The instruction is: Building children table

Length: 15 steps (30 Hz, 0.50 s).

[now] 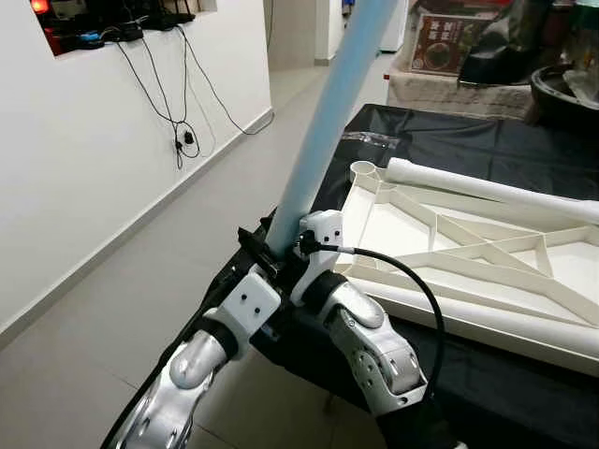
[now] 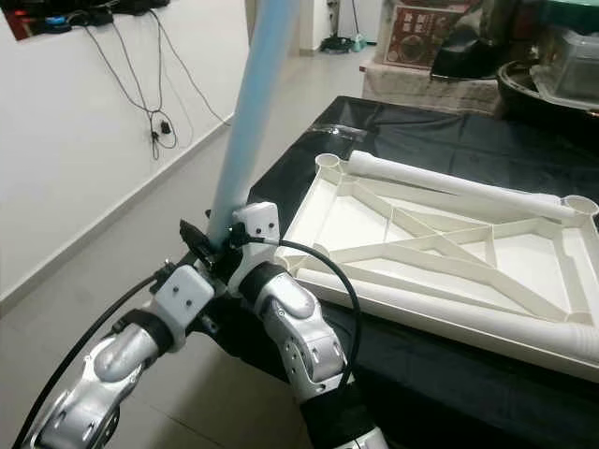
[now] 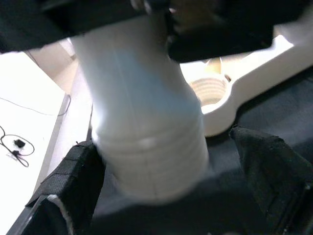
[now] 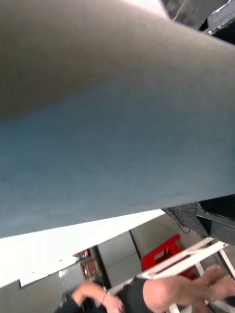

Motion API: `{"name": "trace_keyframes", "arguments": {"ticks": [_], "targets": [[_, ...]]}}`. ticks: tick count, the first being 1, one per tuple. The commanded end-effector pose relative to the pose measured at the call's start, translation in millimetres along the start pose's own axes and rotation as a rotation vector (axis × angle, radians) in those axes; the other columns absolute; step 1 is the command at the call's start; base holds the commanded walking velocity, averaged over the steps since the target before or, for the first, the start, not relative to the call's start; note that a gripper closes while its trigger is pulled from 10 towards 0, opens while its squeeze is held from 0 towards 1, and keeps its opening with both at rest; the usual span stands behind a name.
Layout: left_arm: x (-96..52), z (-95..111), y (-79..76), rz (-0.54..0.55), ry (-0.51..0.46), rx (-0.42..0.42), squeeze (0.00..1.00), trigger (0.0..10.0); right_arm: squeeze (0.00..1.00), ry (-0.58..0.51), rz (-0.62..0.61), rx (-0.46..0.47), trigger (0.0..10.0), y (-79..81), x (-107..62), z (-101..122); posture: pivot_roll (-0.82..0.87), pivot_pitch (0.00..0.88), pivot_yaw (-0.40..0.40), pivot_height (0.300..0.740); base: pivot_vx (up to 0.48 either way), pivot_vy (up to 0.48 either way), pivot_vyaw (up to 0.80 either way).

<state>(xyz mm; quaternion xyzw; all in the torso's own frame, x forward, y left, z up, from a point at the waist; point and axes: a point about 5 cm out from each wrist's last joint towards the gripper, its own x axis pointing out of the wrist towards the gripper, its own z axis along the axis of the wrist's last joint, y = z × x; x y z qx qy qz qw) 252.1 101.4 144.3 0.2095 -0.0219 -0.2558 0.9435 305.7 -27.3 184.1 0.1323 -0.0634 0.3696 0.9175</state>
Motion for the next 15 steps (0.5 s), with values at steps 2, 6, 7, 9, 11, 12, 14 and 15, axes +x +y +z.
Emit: {"name": "trace_keyframes", "arguments": {"ticks": [2,6,7,9,11,12,14,15], "targets": [[-2.7,-2.9,-12.8,-0.045,0.000,-0.011,0.00,10.0,0.00,-0.059,0.032,-0.014,0.0,6.5,8.7,13.7,0.05,0.051,0.027,0.740,0.000,0.000,0.00],[-3.5,-5.5,-5.5,-0.005,0.005,-0.008,0.00,10.0,0.00,-0.072,0.058,-0.012,0.0,9.9,9.2,16.3,0.05,0.051,0.027,0.740,0.000,0.000,0.00],[-3.5,-5.5,-5.5,-0.005,0.005,-0.008,0.00,10.0,0.00,-0.072,0.058,-0.012,0.0,9.9,9.2,16.3,0.05,0.051,0.027,0.740,0.000,0.000,0.00],[-2.6,-5.4,-2.1,0.008,0.004,-0.005,0.00,10.0,0.00,-0.075,0.066,-0.012,0.0,11.1,9.4,16.6,0.05,0.052,0.028,0.740,0.000,0.000,0.00],[-0.7,-3.3,2.9,0.027,-0.008,-0.001,0.00,10.0,0.00,-0.078,0.077,-0.009,0.0,13.7,8.6,17.1,0.05,0.052,0.028,0.740,0.000,0.000,0.00],[-0.4,-2.9,3.8,0.033,-0.012,0.001,0.00,10.0,0.00,-0.079,0.078,-0.008,0.0,14.0,8.6,17.1,0.05,0.052,0.028,0.740,0.000,0.000,0.00],[0.6,-1.9,7.1,0.046,-0.017,0.001,0.00,10.0,0.00,-0.079,0.087,-0.006,0.0,15.5,8.4,17.0,0.05,0.052,0.028,0.740,0.000,0.000,0.00],[1.3,-0.7,10.1,0.058,-0.025,0.005,0.00,10.0,0.00,-0.078,0.092,-0.004,0.0,16.3,8.0,16.8,0.05,0.052,0.028,0.740,0.000,0.000,0.00]]}}
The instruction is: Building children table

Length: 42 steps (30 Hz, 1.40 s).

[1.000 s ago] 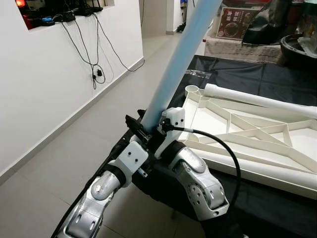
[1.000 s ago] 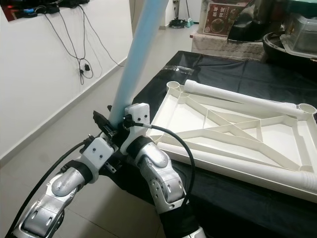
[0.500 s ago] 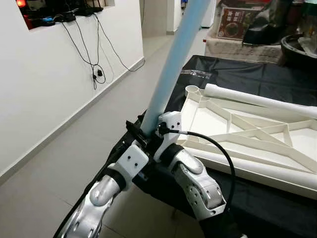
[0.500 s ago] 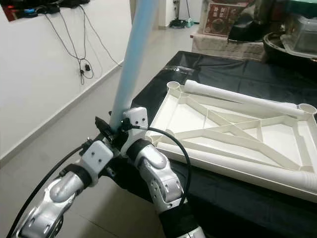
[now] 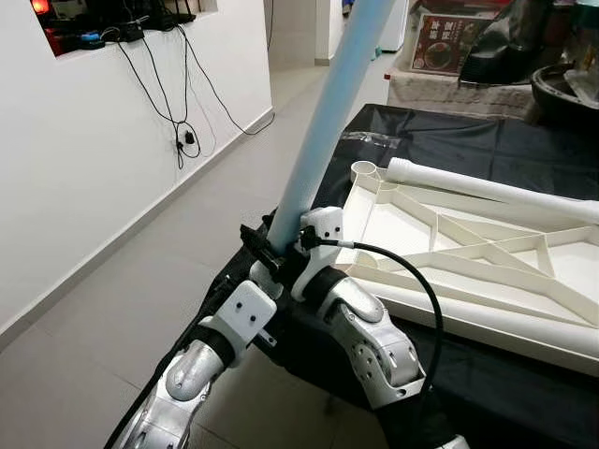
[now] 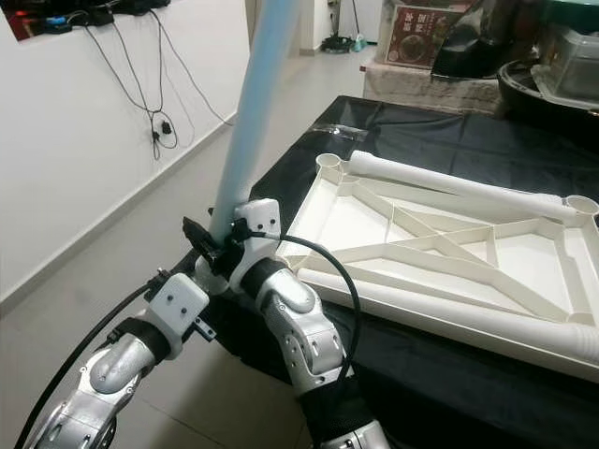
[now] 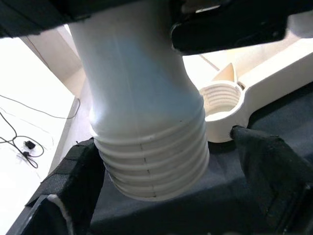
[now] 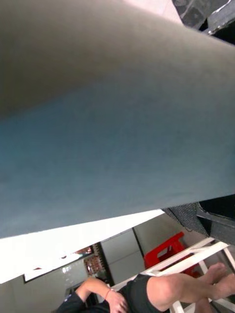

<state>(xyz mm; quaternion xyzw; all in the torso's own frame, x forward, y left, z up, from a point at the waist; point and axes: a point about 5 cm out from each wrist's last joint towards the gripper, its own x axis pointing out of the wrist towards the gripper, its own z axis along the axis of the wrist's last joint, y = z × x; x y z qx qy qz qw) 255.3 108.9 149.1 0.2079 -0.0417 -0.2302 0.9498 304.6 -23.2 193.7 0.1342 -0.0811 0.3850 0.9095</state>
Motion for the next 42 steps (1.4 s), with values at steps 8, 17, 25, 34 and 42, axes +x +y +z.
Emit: {"name": "trace_keyframes", "arguments": {"ticks": [8,17,25,34,42], "targets": [[7.5,2.7,9.9,0.022,-0.022,0.002,0.00,10.0,0.00,-0.039,0.079,0.004,0.0,15.0,2.5,7.0,0.05,0.052,0.028,0.740,0.000,0.000,0.00],[18.8,14.2,6.5,-0.008,-0.077,-0.036,0.00,7.5,0.00,-0.024,0.095,0.006,0.0,17.6,1.3,3.7,0.04,0.053,0.028,0.740,0.000,0.000,0.00],[17.0,12.2,3.5,-0.015,-0.081,-0.045,0.00,0.0,0.00,-0.023,0.093,0.005,0.0,17.9,0.8,3.3,0.04,0.055,0.031,0.740,0.000,0.000,0.00],[13.9,3.1,7.4,0.012,-0.040,-0.048,0.00,10.0,0.00,-0.033,0.043,-0.041,10.0,11.1,2.0,6.2,0.04,0.053,0.031,0.740,0.000,0.000,0.00],[10.8,1.7,7.1,0.018,-0.034,-0.056,0.00,10.0,0.00,-0.058,0.003,-0.101,10.0,-0.1,1.2,10.8,0.04,0.050,0.030,0.740,0.000,0.000,0.00]]}}
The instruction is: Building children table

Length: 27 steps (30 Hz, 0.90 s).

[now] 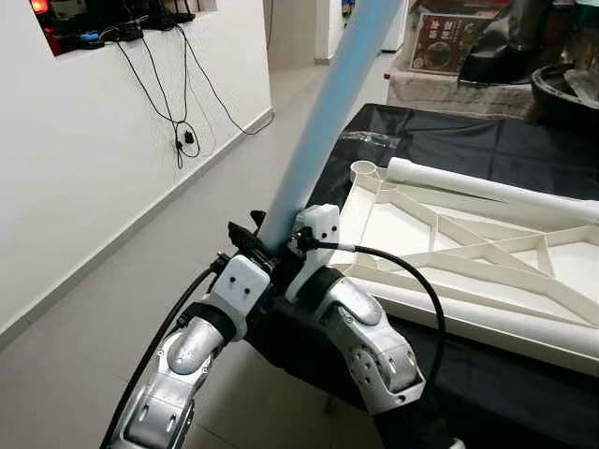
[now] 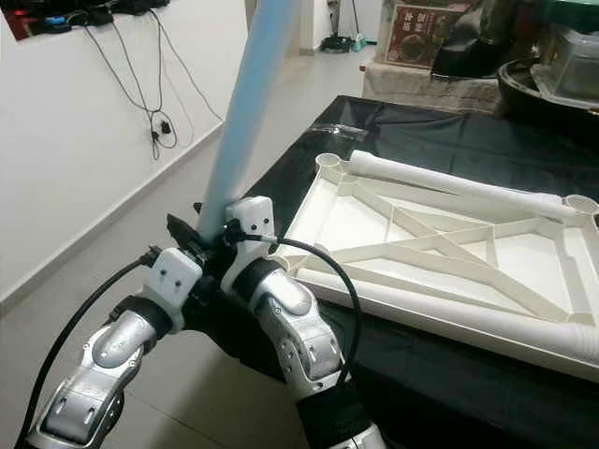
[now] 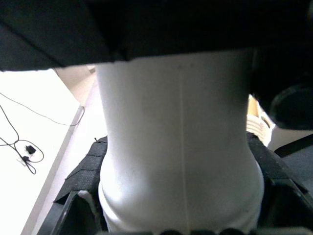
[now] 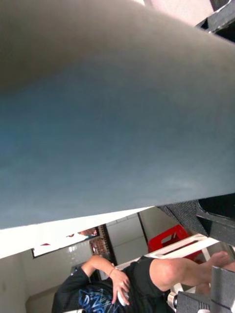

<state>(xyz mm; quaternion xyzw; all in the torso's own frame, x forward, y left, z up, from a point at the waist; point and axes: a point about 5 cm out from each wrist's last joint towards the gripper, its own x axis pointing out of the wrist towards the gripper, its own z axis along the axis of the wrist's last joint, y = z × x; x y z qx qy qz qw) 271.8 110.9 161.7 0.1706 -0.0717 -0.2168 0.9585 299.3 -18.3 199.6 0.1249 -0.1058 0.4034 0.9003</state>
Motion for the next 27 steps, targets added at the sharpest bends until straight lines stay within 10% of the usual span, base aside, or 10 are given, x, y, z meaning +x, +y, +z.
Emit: {"name": "trace_keyframes", "arguments": {"ticks": [1,2,7,8,27], "targets": [[-5.0,-7.0,-6.8,-0.034,0.038,0.004,0.00,10.0,0.08,-0.025,-0.048,-0.072,10.0,-11.0,-1.0,6.7,0.04,0.050,0.030,0.740,0.000,0.000,0.00],[-7.0,-7.7,-7.8,-0.039,0.040,0.004,0.00,10.0,1.00,-0.033,-0.050,-0.071,10.0,-13.5,-2.0,7.7,0.04,0.048,0.035,0.740,0.000,0.000,0.00],[-12.7,-10.0,-8.8,-0.048,0.049,0.008,0.00,10.0,1.00,-0.029,-0.071,-0.077,10.0,-20.1,-1.6,10.1,0.04,0.048,0.035,0.740,0.000,0.000,0.00],[-14.6,-11.2,-8.5,-0.052,0.053,0.013,0.00,10.0,0.00,-0.027,-0.070,-0.067,10.0,-20.8,-1.0,10.9,0.04,0.048,0.035,0.740,0.000,0.000,0.00],[-40.7,-19.6,1.8,-0.134,0.111,0.015,0.00,10.0,0.00,0.000,0.094,0.222,10.0,-20.1,-4.0,10.1,0.04,0.038,0.035,0.740,0.000,0.000,0.00]]}}
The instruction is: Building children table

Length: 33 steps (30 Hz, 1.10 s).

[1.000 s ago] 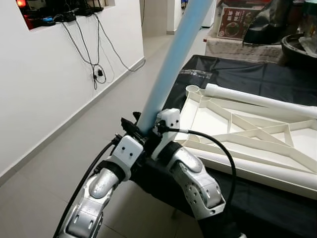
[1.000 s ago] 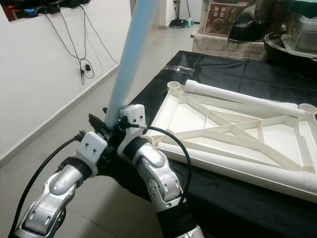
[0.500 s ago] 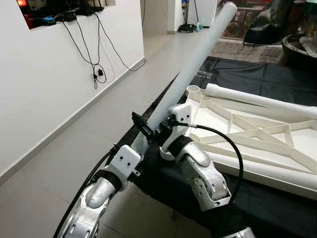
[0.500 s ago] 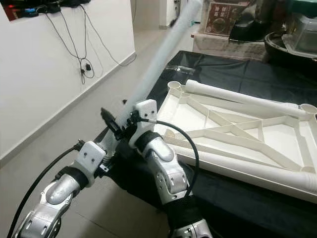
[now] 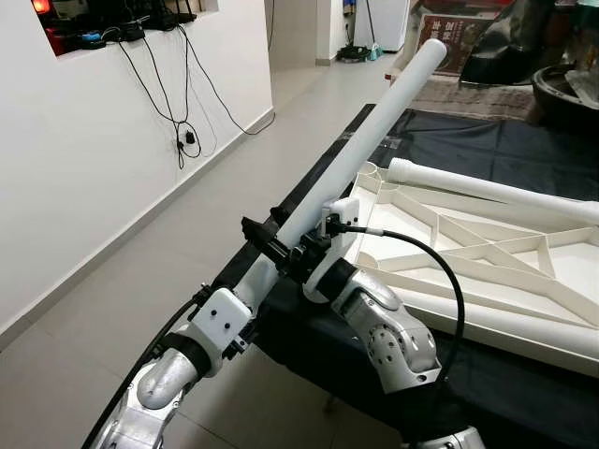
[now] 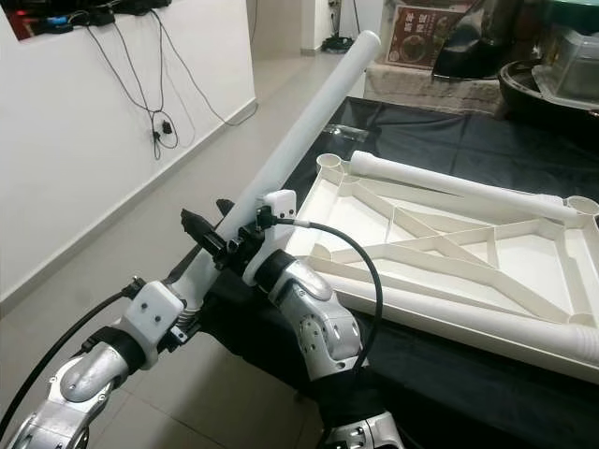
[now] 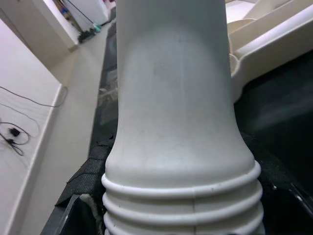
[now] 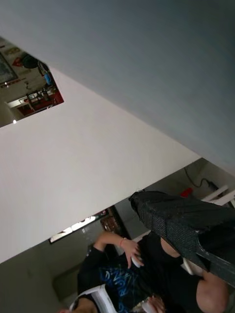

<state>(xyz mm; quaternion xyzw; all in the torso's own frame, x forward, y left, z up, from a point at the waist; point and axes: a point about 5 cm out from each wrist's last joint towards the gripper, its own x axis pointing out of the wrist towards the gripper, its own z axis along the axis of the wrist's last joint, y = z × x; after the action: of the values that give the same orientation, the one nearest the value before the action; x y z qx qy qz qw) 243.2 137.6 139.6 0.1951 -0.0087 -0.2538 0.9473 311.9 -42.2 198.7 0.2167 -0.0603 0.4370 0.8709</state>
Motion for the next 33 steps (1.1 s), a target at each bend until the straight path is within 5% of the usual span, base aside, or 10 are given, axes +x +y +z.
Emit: {"name": "trace_keyframes", "arguments": {"ticks": [1,15,33], "targets": [[-3.7,2.5,-1.4,-0.045,-0.002,-0.006,0.00,10.0,0.00,-0.004,0.049,0.007,10.0,5.3,4.6,3.6,0.04,0.038,0.035,0.740,0.000,0.000,0.00],[-15.2,-0.9,-1.3,-0.125,0.024,-0.060,0.00,10.0,0.00,0.075,0.221,0.085,10.0,19.2,-5.1,-4.9,0.05,0.046,0.035,0.740,0.000,0.000,0.00],[-14.8,-0.5,-6.0,-0.148,0.027,-0.073,0.00,10.0,0.00,0.083,0.253,0.100,10.0,23.8,-4.9,-5.4,0.05,0.048,0.034,0.740,0.000,0.000,0.00]]}}
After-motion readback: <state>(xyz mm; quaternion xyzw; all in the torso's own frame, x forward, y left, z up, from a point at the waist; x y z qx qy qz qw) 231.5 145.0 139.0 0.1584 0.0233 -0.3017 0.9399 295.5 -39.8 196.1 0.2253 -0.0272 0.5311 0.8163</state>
